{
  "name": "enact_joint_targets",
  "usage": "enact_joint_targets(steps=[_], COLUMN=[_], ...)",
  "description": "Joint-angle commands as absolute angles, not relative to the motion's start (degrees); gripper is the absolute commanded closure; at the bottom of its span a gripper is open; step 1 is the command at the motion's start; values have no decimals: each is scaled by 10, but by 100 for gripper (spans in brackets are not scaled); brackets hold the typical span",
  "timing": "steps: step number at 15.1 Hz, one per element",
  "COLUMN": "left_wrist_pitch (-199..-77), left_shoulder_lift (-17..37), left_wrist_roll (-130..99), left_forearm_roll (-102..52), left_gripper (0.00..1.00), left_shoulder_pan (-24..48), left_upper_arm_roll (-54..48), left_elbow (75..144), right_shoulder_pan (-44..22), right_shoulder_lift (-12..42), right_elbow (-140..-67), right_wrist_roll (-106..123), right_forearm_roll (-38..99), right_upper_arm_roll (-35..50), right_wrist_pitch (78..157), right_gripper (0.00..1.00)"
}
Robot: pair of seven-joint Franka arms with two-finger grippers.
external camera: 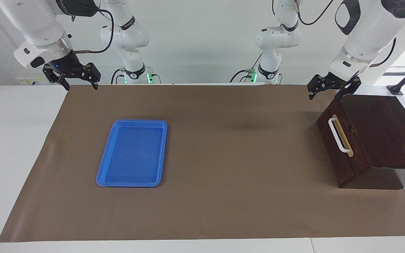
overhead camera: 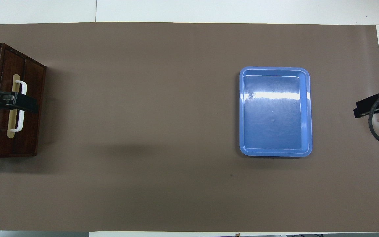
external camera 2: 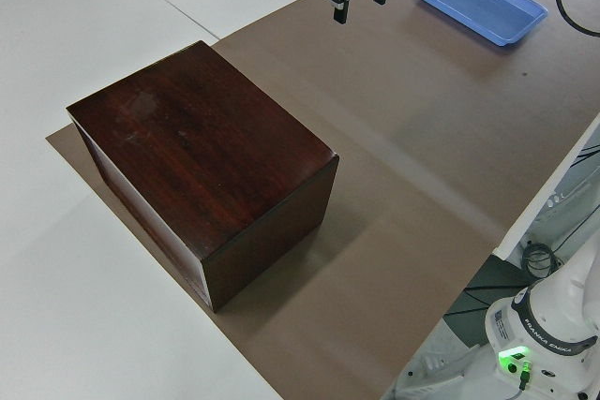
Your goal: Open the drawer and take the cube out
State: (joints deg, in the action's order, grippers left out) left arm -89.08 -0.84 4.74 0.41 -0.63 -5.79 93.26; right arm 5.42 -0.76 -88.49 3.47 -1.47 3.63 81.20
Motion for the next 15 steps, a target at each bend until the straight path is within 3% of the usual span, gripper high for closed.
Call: enact_joint_targets(steps=[1, 8, 15], left_wrist_pitch=[-884, -889, -983], left_shoulder_lift=[-15, -21, -18], left_wrist_roll=[44, 47, 54], left_forearm_roll=[-4, -1, 75], left_gripper=[0, 0, 0], left_shoulder_pan=[-4, -1, 10], left_upper_arm_roll=[-58, -56, -57], left_elbow=[933, 949, 991], right_shoulder_pan=[62, 63, 62], right_shoulder_lift=[-12, -12, -12], right_elbow=[-888, -887, -887], right_wrist_roll=[47, 48, 48], right_forearm_roll=[-9, -9, -9], right_upper_arm_roll=[39, 39, 40], right_wrist_pitch=[818, 824, 823], right_gripper=[0, 0, 0])
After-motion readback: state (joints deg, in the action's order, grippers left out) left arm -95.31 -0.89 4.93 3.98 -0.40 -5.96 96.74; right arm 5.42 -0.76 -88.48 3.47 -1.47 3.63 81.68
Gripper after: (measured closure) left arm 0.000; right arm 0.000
